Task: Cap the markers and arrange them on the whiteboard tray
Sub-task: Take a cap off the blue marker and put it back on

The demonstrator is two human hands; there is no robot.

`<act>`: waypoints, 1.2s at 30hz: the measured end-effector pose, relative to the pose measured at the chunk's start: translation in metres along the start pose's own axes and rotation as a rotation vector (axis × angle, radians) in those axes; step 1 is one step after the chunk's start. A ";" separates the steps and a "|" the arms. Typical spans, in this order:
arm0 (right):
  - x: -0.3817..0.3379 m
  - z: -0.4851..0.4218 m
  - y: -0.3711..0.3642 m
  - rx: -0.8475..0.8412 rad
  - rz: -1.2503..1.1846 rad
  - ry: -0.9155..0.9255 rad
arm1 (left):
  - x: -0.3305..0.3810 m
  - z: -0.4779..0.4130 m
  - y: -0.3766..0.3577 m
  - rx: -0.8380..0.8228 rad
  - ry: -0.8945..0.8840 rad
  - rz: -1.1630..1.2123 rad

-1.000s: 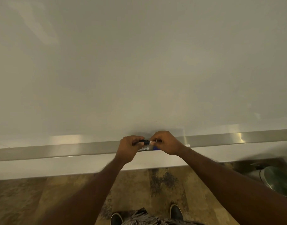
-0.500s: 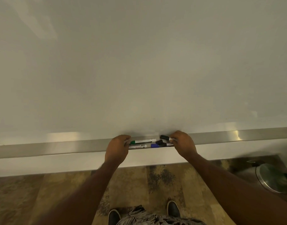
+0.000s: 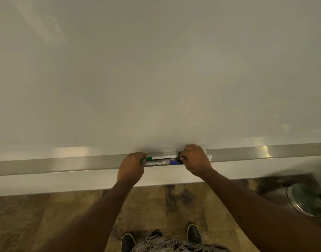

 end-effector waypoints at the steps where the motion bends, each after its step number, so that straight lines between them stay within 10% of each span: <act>1: -0.001 -0.001 -0.002 -0.029 0.006 -0.002 | 0.000 0.001 0.001 0.011 -0.007 0.000; 19: -0.012 -0.007 0.008 0.008 -0.041 -0.007 | 0.038 0.002 -0.004 0.034 -0.145 0.100; 27: -0.039 -0.005 0.032 0.182 -0.216 0.129 | 0.069 -0.006 -0.027 -0.188 0.063 0.539; 36: 0.013 0.013 0.028 0.023 -0.120 -0.045 | 0.031 -0.001 -0.021 -0.067 0.241 0.713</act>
Point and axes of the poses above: each hand's wrist, its own z-axis away from the middle knuckle, its own y-axis out of the back of the hand, x = y × z, the point moved 6 cm from there along -z, towards the middle knuckle, and after that the axes turned 2 degrees about y, right-handed, at the moved point
